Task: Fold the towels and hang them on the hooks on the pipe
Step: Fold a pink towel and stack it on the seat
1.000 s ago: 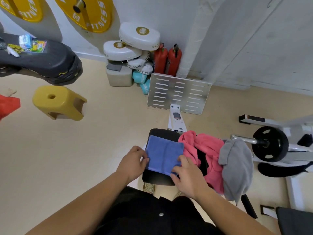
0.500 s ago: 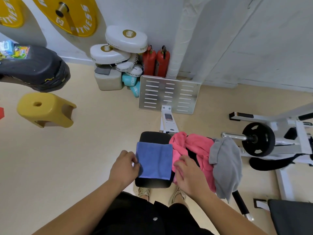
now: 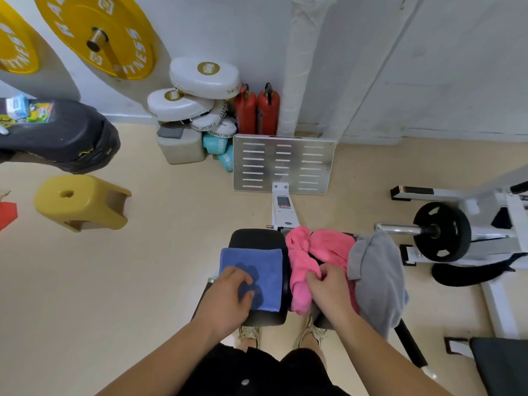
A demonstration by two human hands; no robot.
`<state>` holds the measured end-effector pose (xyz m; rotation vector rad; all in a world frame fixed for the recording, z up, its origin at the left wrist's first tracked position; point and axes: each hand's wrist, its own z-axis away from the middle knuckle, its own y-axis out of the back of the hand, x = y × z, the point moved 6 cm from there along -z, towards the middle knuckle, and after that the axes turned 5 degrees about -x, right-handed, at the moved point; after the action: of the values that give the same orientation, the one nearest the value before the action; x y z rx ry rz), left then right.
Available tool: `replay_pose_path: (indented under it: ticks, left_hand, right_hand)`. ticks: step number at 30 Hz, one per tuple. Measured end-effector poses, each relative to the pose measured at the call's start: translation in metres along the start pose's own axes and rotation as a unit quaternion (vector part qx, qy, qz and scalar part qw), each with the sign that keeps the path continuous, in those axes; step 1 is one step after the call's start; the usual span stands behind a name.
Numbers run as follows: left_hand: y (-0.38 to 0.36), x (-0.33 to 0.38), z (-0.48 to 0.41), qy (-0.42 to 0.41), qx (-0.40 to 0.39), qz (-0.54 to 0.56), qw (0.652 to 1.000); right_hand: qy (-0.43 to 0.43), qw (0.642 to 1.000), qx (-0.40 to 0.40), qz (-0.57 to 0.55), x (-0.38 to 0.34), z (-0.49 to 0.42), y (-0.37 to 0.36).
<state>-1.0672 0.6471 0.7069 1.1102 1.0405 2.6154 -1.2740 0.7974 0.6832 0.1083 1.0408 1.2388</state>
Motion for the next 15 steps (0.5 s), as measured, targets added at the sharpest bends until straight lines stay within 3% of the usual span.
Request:
replay_pose_path:
  ticks: [3, 6, 9, 15]
  left_hand:
    - [-0.002, 0.004, -0.005, -0.005, -0.028, -0.015, 0.999]
    - [-0.006, 0.009, -0.013, 0.004, -0.063, -0.04, 0.997]
    - [-0.002, 0.031, -0.016, -0.013, -0.05, -0.057, 0.997]
    - [0.024, 0.144, 0.006, -0.173, -0.006, 0.105, 0.979]
  right_hand:
    - [-0.021, 0.996, 0.031, -0.082, -0.007, 0.025, 0.028]
    - [0.004, 0.992, 0.027, -0.12, -0.025, 0.05, 0.057]
    - [0.04, 0.989, 0.013, -0.14, -0.047, 0.074, 0.086]
    - [0.111, 0.988, -0.007, -0.109, -0.078, 0.122, 0.155]
